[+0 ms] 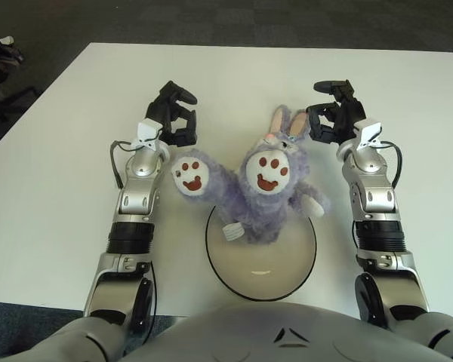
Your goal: Put the doll into the plate.
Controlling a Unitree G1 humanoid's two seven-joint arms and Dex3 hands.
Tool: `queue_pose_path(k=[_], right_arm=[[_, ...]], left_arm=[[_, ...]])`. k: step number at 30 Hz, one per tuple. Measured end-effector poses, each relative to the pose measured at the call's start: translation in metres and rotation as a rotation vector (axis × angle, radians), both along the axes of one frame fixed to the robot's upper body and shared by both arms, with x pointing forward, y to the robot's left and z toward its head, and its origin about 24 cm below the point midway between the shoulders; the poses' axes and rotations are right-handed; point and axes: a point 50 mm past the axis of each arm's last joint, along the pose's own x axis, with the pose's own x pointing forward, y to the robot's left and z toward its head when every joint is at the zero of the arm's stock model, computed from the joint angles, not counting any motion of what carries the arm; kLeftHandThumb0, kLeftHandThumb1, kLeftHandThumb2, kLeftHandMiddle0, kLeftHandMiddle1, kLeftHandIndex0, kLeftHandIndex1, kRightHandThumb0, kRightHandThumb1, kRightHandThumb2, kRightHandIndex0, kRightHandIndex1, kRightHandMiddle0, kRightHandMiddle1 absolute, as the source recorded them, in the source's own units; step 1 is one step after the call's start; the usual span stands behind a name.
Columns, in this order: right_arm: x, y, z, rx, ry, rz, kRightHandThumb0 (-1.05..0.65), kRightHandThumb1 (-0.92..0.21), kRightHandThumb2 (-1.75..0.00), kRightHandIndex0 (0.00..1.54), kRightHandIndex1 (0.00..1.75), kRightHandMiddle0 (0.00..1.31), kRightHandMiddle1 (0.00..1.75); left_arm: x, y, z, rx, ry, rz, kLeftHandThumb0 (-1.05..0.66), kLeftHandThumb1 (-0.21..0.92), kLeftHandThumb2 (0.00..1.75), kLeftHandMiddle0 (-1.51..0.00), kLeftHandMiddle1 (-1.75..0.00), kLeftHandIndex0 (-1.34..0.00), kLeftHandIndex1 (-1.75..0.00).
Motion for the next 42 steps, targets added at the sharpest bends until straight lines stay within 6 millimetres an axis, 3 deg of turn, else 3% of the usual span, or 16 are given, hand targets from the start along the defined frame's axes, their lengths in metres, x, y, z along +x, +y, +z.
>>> queue_pose_path(k=[13, 37, 39, 42], right_arm=[[-0.002, 0.000, -0.005, 0.018, 0.012, -0.010, -0.35, -0.49, -1.10, 0.21, 1.28, 0.00, 1.45], [-0.008, -0.002, -0.021, 0.031, 0.060, -0.032, -0.34, -0.51, -1.13, 0.38, 1.48, 0.00, 1.63], [-0.009, -0.003, -0.023, 0.032, 0.067, -0.035, -0.14, -0.65, -0.92, 0.29, 1.62, 0.13, 1.68], [-0.010, -0.004, -0.025, 0.037, 0.074, -0.039, -0.05, -0.72, -0.81, 0.26, 1.67, 0.19, 1.70]], left_arm=[[-0.001, 0.002, -0.002, -0.014, 0.021, 0.011, -0.01, 0.46, 1.15, -0.40, -1.75, -0.38, -1.75], [-0.003, 0.003, -0.011, -0.036, 0.064, 0.018, 0.00, 0.48, 1.13, -0.39, -1.75, -0.36, -1.75], [-0.004, 0.003, -0.012, -0.036, 0.067, 0.020, 0.00, 0.48, 1.13, -0.38, -1.75, -0.36, -1.75], [-0.004, 0.003, -0.013, -0.036, 0.071, 0.021, 0.00, 0.49, 1.13, -0.38, -1.75, -0.36, -1.75]])
